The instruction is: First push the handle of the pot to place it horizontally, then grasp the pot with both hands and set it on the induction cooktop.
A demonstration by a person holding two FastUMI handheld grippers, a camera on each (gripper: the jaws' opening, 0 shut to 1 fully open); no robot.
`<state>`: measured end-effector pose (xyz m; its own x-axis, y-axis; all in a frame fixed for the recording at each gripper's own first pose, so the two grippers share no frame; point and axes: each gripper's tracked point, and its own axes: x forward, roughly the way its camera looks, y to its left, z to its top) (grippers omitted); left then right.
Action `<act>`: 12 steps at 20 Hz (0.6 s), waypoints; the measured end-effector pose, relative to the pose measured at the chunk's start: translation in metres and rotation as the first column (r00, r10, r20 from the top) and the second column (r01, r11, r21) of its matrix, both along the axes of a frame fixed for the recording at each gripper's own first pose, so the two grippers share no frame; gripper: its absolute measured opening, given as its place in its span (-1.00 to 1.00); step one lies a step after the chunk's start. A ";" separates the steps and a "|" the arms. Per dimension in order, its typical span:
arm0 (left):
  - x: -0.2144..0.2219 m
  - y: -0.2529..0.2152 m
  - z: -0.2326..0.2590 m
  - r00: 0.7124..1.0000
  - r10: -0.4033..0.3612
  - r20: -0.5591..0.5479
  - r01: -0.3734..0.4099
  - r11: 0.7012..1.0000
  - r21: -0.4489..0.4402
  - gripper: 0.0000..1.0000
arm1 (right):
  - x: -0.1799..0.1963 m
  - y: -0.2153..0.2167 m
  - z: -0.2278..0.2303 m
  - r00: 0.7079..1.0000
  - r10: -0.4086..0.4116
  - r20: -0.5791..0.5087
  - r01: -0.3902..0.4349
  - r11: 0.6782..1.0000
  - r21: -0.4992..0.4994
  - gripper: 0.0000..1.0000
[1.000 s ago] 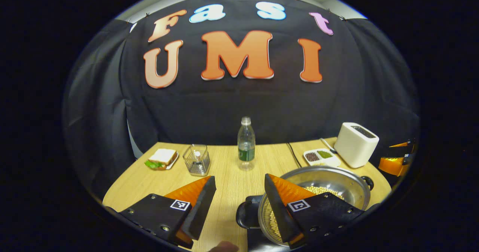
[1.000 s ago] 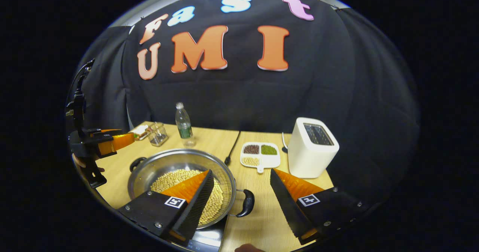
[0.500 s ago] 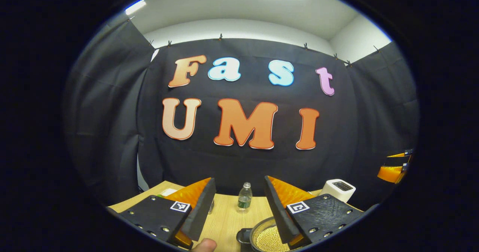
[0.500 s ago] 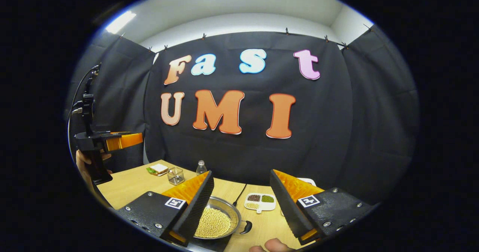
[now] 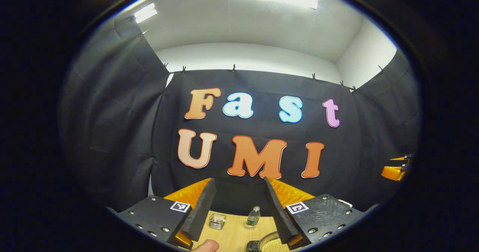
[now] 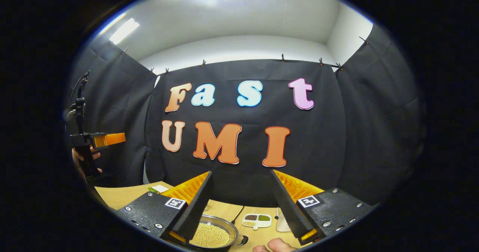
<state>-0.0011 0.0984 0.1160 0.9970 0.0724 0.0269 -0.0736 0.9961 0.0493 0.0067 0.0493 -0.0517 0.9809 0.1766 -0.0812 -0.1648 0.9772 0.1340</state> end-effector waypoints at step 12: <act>-0.029 0.005 0.037 0.996 0.000 0.090 -0.002 1.000 0.028 0.51 | -0.008 0.009 0.042 0.991 0.050 0.121 -0.044 0.998 -0.055 0.89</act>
